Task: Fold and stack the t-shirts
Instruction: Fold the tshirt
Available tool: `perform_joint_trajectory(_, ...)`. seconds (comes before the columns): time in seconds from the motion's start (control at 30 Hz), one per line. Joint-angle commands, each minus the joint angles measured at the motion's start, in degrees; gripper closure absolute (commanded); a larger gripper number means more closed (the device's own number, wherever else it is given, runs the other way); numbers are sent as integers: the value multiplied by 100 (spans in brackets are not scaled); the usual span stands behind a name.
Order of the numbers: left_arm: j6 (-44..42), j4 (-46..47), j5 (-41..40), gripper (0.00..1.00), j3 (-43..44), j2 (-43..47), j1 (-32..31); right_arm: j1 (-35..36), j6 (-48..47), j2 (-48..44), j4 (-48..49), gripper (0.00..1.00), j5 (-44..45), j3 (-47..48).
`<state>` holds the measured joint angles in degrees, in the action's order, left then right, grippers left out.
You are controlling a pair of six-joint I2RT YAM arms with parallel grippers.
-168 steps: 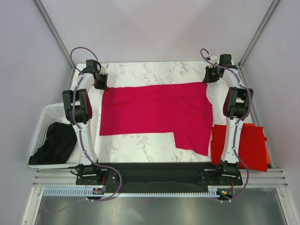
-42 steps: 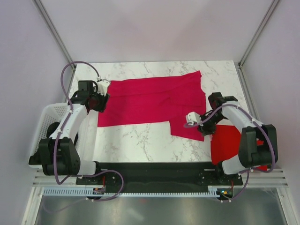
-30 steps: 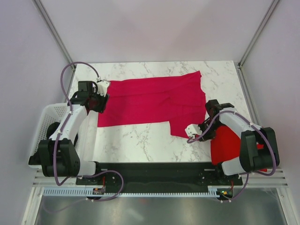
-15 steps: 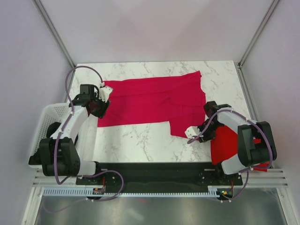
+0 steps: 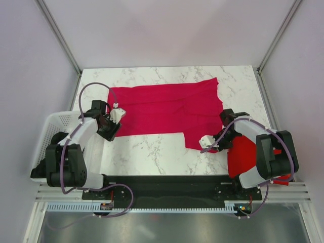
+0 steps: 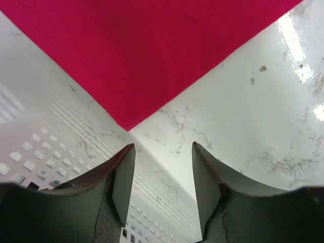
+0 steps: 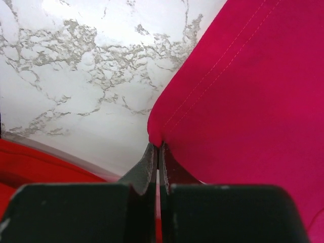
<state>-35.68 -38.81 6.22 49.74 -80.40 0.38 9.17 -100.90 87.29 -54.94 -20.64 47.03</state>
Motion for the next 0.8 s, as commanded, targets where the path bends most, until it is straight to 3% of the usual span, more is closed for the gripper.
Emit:
perform_joint_trajectory(0.0, -211, -83, -24, 44, -166, 24, 32, 23, 27, 157, 132, 100, -19, 43)
perform_joint_trajectory(0.43, 184, 330, -437, 41, 203, -854, 32, 68, 247, 113, 88, 100, -71, 140)
perform_joint_trajectory(0.77, 272, 356, -411, 42, 563, -986, 32, 76, 387, 60, 124, 100, -142, 9)
